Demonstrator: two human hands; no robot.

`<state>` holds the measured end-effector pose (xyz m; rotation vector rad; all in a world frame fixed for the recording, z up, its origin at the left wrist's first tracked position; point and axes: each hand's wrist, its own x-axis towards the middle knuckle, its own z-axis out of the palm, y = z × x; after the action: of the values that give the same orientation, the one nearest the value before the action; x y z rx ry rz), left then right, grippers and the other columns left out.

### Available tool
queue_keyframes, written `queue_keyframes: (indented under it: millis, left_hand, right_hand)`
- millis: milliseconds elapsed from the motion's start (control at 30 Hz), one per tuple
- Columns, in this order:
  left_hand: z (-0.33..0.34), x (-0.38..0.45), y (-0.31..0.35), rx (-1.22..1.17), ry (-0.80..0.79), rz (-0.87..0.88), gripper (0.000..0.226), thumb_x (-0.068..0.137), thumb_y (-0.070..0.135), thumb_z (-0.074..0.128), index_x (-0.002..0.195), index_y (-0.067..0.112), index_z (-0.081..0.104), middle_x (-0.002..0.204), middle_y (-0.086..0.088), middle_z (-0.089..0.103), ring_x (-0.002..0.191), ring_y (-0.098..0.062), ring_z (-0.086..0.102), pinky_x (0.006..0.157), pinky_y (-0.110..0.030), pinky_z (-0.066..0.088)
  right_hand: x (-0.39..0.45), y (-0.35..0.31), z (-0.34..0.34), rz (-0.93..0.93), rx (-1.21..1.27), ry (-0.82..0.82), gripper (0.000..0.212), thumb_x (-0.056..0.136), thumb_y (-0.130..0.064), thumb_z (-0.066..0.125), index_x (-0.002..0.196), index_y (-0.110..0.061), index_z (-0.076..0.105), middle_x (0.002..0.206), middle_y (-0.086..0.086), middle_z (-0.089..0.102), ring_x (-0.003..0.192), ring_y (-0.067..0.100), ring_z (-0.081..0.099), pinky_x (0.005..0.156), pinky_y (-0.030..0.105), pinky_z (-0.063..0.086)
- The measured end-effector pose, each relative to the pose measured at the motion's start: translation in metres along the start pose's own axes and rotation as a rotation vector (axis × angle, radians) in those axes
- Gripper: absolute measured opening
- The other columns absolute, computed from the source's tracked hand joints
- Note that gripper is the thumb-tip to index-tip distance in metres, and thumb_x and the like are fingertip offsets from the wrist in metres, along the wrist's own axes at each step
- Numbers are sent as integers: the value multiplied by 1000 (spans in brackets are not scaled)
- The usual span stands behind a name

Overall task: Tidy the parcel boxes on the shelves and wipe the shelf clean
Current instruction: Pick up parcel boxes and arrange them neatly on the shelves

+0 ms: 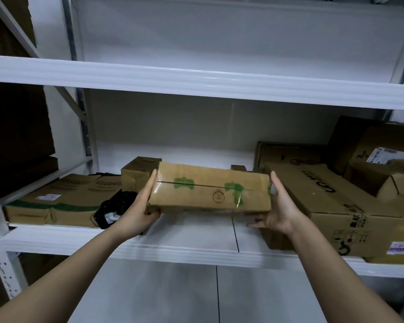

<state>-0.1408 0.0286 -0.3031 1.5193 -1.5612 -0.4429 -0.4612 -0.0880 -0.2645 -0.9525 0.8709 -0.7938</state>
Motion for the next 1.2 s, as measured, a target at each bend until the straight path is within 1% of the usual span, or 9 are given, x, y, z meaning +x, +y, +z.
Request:
queue_keyframes:
  millis: [100,267,367,467,567,700,867,1000,1200]
  left_hand:
    - [-7,-3,-6,106,-14,49,103,83,15,61,146,50,-13,157,7,20,131,-16,42,103,-40,43]
    - [4,-2,-9,10,81,2,102,88,17,65,150,34,-15,156,8,19,138,-10,30,111,-25,25]
    - [3,5,-11,-205,233,-62,85,89,15,64,153,27,8,153,2,29,138,-13,33,113,-33,29]
    - [-1,11,-8,-499,332,-286,48,100,10,46,145,21,34,140,-3,48,121,-22,53,99,-34,43]
    - [-4,9,-4,-795,172,-454,44,101,44,35,138,23,47,134,-4,56,115,-27,59,98,-43,45]
    - [2,3,11,-694,12,-497,46,91,62,39,119,30,58,117,-3,67,108,-28,62,90,-47,48]
    - [6,3,21,-599,2,-480,34,95,32,51,127,34,43,109,-4,61,91,-21,62,61,-32,47]
    - [9,5,19,-639,6,-524,42,94,20,48,135,22,45,110,-10,62,96,-28,62,69,-35,50]
    - [23,6,28,-630,65,-507,38,97,16,41,132,31,45,114,-7,61,100,-27,59,75,-38,49]
  right_hand:
    - [-2,0,-3,43,-1,-33,58,85,-68,43,108,-20,65,115,20,64,114,44,53,98,65,38]
    - [-1,17,3,-37,-5,-8,35,89,-45,45,78,-18,63,89,10,64,88,28,60,74,41,51]
    - [6,25,0,-90,76,36,32,89,-42,43,85,-16,62,88,11,63,86,28,59,74,42,52]
    - [8,30,-4,-131,155,60,29,90,-37,43,100,-18,62,95,14,63,88,29,59,75,43,51]
    - [7,35,-5,-181,149,31,35,92,-28,39,122,-28,57,109,13,63,93,30,58,74,41,50]
    - [6,40,-2,-229,143,16,50,88,-15,35,133,-28,53,115,10,64,98,31,60,73,38,49]
    - [0,35,1,-155,31,38,40,92,-37,49,130,-25,54,108,11,69,91,28,65,76,37,51]
    - [-3,31,-2,-101,-19,13,60,76,-56,65,123,-19,61,111,14,70,103,33,65,91,43,51]
    - [-15,26,-1,-166,-197,-41,84,61,-79,64,131,-33,57,125,1,65,118,23,60,109,45,38]
